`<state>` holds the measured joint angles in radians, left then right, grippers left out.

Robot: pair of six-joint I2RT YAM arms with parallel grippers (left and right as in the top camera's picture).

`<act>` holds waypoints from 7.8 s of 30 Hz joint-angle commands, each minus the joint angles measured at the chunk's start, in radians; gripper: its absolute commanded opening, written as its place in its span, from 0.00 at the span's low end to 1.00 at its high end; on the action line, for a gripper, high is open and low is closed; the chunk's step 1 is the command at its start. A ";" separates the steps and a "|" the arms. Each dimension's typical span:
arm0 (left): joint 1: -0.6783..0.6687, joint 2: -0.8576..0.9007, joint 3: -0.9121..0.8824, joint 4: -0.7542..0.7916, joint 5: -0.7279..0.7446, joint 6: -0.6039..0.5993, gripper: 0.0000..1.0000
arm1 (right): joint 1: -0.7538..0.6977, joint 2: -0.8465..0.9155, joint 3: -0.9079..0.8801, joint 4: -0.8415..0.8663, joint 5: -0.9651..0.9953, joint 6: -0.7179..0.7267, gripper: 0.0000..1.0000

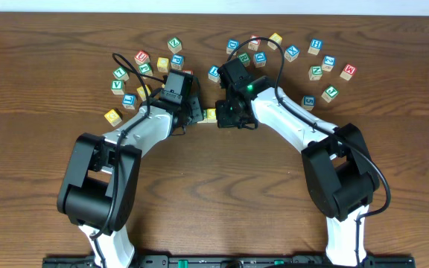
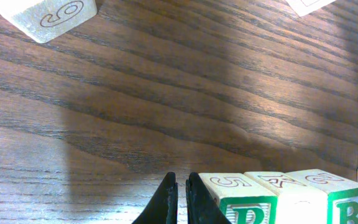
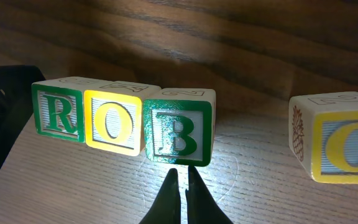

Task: Spell out ROBOT

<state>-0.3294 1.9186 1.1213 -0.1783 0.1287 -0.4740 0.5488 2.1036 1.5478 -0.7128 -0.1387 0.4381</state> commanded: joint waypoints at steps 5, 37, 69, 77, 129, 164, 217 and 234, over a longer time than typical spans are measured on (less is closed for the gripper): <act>0.003 0.003 -0.008 -0.002 -0.005 -0.006 0.07 | 0.009 -0.007 -0.007 -0.002 -0.012 0.005 0.01; 0.003 0.003 -0.008 0.003 -0.005 -0.006 0.07 | -0.029 -0.008 -0.007 0.022 0.079 0.025 0.01; 0.003 0.003 -0.008 0.005 -0.005 -0.006 0.07 | -0.024 0.028 -0.007 0.036 0.030 0.055 0.01; 0.003 0.003 -0.008 0.005 -0.005 -0.006 0.07 | -0.024 0.028 -0.007 0.037 0.027 0.051 0.01; 0.003 0.003 -0.008 0.008 -0.005 -0.006 0.07 | -0.283 0.025 0.018 -0.014 -0.049 -0.096 0.01; 0.003 0.003 -0.008 0.008 -0.005 -0.006 0.07 | -0.204 0.025 -0.002 -0.021 -0.044 -0.095 0.01; 0.003 0.003 -0.008 0.011 -0.005 -0.006 0.08 | -0.081 0.090 0.082 0.114 0.057 0.041 0.01; 0.003 0.003 -0.008 0.011 -0.005 -0.006 0.08 | -0.068 0.090 0.082 0.094 0.057 0.040 0.01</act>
<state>-0.3294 1.9186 1.1213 -0.1680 0.1287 -0.4744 0.4625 2.1715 1.6165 -0.6159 -0.0956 0.4644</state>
